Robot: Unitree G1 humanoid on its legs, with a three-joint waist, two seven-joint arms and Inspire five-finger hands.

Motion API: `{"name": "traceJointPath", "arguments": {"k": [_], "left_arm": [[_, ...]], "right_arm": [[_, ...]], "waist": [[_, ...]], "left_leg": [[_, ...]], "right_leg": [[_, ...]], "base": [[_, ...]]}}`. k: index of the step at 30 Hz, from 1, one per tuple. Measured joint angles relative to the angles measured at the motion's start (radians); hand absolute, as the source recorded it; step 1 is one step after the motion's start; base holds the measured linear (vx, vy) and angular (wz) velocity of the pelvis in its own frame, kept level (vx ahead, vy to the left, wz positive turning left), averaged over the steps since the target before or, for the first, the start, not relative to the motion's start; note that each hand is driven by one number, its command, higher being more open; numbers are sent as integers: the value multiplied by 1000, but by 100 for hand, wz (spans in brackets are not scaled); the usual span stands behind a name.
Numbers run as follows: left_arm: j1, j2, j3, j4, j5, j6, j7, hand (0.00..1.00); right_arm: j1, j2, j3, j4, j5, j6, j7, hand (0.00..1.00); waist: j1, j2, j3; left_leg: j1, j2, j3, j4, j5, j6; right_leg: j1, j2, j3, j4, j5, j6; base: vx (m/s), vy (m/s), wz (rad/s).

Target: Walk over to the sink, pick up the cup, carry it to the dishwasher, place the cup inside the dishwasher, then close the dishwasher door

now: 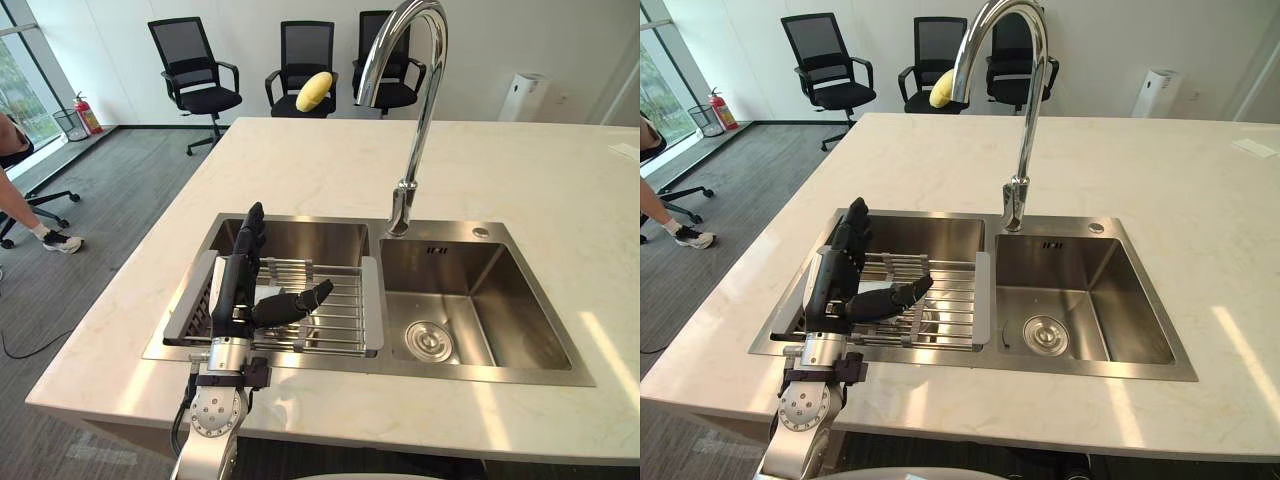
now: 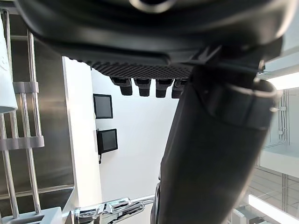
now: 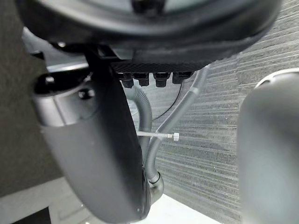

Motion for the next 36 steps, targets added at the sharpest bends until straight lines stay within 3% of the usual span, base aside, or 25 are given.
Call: {"name": "traceJointPath", "arguments": {"k": [10, 16, 28, 36], "left_arm": [[-85, 119, -13, 116, 154, 101, 36, 100], [-172, 169, -42, 197, 168, 149, 37, 100], [-289, 286, -50, 350, 265, 215, 33, 100], [-327, 344, -50, 427, 303, 228, 21, 100]], "right_arm": [[-18, 15, -14, 46, -8, 2, 21, 100], [-18, 11, -29, 67, -18, 18, 26, 100], [-22, -1, -29, 68, -21, 47, 40, 100], [-21, -7, -26, 65, -41, 59, 57, 100]], "waist": [[-32, 5, -3], [-53, 6, 5], [-83, 10, 32], [-96, 3, 38]], "left_leg": [[17, -22, 4, -84, 66, 15], [34, -26, 4, -122, 96, 10], [69, -27, 31, -150, 101, 7], [78, -30, 38, -150, 101, 8]], "right_leg": [[20, 3, 11, -99, 98, 3], [16, 8, 19, -98, 99, -1], [16, 18, 47, -91, 102, -4], [17, 16, 58, -87, 101, -4]], "base": [[-104, 47, -2], [-60, -7, -1], [30, 5, -7], [-19, 2, -2]]}}
